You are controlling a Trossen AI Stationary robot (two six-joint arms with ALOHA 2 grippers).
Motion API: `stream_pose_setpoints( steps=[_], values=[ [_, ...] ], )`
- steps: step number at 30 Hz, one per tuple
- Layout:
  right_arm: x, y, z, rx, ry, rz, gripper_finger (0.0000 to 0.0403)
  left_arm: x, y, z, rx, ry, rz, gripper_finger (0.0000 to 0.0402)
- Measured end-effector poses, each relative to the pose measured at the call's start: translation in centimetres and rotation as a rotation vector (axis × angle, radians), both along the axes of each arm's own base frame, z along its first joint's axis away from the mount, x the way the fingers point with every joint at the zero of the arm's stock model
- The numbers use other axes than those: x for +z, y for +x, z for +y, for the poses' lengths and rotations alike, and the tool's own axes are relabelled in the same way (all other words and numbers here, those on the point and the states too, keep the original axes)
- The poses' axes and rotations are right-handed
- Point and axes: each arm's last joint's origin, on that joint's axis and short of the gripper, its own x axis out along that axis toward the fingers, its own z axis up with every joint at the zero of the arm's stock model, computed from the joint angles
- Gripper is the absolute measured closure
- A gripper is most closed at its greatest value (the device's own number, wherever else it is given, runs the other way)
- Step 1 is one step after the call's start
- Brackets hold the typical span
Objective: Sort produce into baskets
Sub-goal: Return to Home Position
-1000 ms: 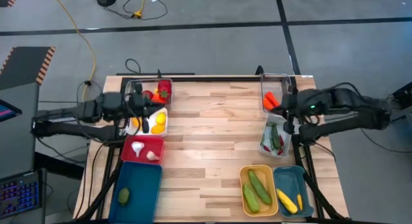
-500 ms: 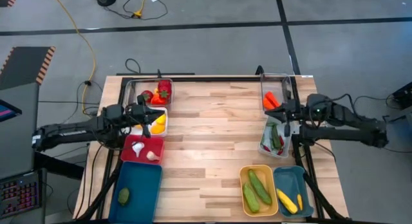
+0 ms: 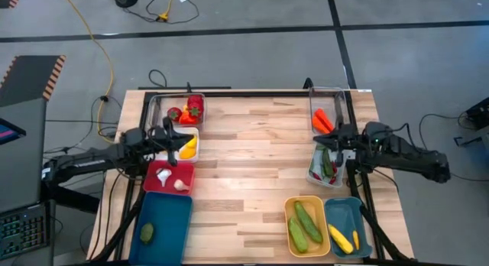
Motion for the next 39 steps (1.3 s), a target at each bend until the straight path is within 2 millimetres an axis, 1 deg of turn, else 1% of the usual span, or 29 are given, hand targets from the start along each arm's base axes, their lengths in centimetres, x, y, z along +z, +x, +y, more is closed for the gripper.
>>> stream_pose_setpoints(
  steps=[5,15,21,24,29,39],
  values=[
    [-1.3,0.3,-0.1,-0.001,0.014,-0.022,0.0382,-1.1,0.0,0.0,0.001,-0.004,-0.028,0.0402],
    [-4.8,1.5,-0.3,-0.002,0.009,-0.056,0.0380,-1.0,0.0,0.1,0.030,0.018,-0.029,0.0402],
    [-6.2,1.8,-0.4,-0.004,0.013,-0.044,0.0379,-1.1,0.0,0.1,0.036,0.044,-0.021,0.0402],
    [-6.5,2.0,-0.5,-0.003,-0.007,-0.080,0.0379,-1.1,0.0,0.2,0.052,0.056,-0.017,0.0402],
    [-6.6,2.0,-0.5,0.001,-0.061,-0.074,0.0379,-1.1,0.0,0.2,0.072,0.066,-0.013,0.0401],
    [-6.7,2.0,-0.5,-0.010,-0.091,-0.049,0.0376,-1.1,0.0,0.2,0.089,0.119,0.005,0.0401]
  ],
)
